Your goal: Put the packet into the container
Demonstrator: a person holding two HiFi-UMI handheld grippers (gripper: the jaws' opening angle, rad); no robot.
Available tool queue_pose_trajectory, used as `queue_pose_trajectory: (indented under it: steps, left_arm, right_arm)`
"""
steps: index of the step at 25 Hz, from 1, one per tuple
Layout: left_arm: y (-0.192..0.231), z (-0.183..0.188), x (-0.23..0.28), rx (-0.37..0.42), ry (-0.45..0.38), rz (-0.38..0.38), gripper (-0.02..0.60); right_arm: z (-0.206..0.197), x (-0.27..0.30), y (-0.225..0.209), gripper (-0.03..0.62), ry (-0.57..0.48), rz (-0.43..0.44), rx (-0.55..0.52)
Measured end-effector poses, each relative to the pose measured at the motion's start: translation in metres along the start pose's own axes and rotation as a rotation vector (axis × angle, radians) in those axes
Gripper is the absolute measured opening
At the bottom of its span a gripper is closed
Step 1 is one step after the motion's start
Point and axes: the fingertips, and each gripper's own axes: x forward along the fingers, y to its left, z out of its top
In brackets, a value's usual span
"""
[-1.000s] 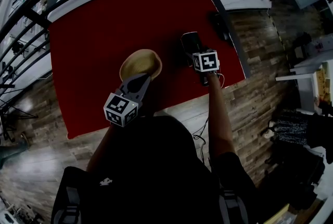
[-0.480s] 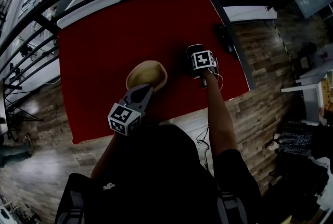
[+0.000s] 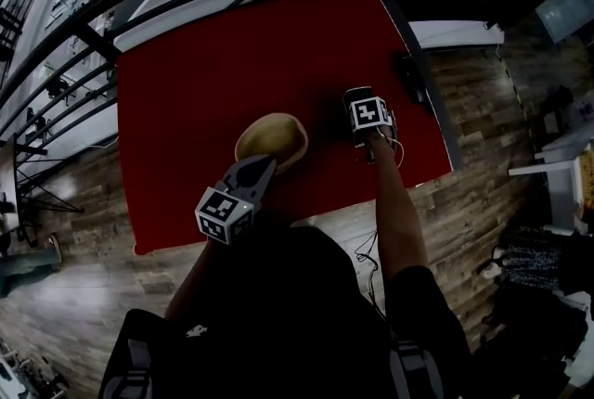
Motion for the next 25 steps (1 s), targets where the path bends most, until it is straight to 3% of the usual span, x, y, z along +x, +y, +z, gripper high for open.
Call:
queue_pose_trajectory:
  steps: [10,16,25]
  left_arm:
    - [0.000,-0.003,0.000,-0.002,0.006,-0.002,0.009]
    - [0.002,-0.004,0.000,0.003,0.004,0.000,0.009]
    - [0.000,-0.006,-0.005,0.001,0.003,0.003,0.009]
  right_arm:
    - [0.000,-0.007,0.015,0.379,-0.001,0.035,-0.209]
    - [0.008,-0.019,0.029,0.379,-0.067,0.084,-0.293]
    - [0.017,-0.049,0.055,0.379,-0.099,0.122,-0.528]
